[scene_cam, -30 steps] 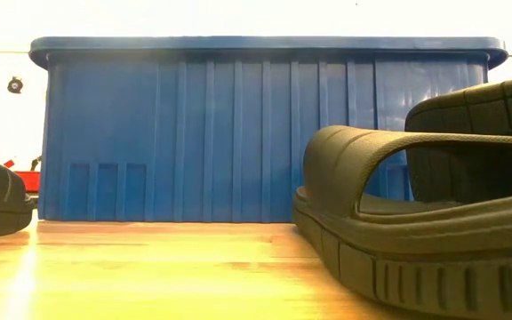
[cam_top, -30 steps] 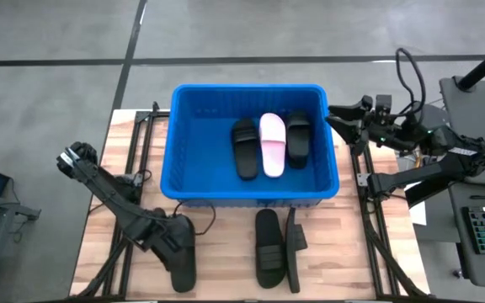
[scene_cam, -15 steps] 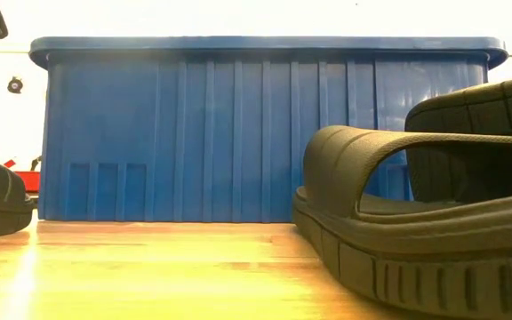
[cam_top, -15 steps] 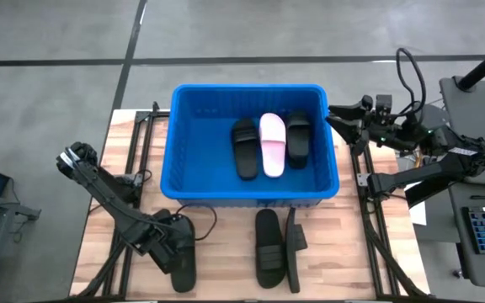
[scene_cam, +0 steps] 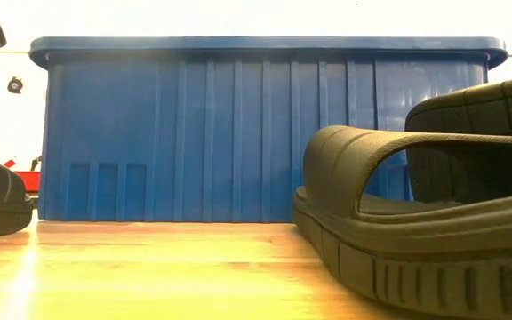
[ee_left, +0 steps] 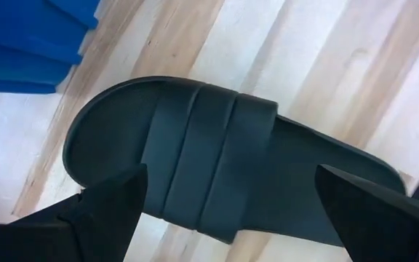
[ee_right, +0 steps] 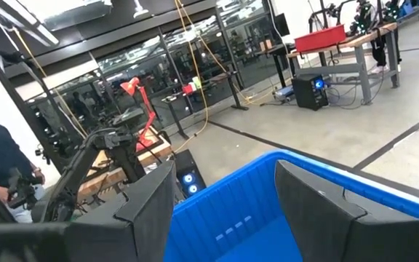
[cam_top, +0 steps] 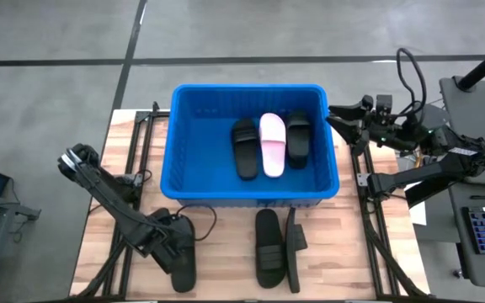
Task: Pick and place slides into bin
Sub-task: Put the black slide into the bin
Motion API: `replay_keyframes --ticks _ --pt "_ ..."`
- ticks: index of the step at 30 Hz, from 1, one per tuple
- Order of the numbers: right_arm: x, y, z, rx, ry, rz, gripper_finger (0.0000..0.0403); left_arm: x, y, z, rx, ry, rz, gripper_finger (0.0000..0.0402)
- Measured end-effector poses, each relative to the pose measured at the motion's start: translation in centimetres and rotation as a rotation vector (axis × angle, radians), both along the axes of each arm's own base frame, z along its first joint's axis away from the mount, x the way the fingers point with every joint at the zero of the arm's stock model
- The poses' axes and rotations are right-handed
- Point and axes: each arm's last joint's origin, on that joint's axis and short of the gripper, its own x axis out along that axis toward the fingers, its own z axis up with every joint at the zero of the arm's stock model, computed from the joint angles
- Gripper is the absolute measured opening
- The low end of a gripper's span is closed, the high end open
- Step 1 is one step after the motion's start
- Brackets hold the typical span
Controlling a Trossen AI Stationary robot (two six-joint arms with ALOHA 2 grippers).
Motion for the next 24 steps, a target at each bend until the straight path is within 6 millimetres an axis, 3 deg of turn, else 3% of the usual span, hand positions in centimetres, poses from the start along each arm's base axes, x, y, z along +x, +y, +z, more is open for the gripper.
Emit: replay_keyframes --ticks 10,24 --pt "0.0 0.0 0.0 -0.011 0.002 -0.001 0.0226 0.9 -0.9 -2.6 0.058 0.091 0.004 0.0380" --pt "-0.1 0.0 0.0 -0.040 0.012 -0.002 0.0226 1.2 -1.1 -2.8 0.103 0.064 -0.008 0.0380"
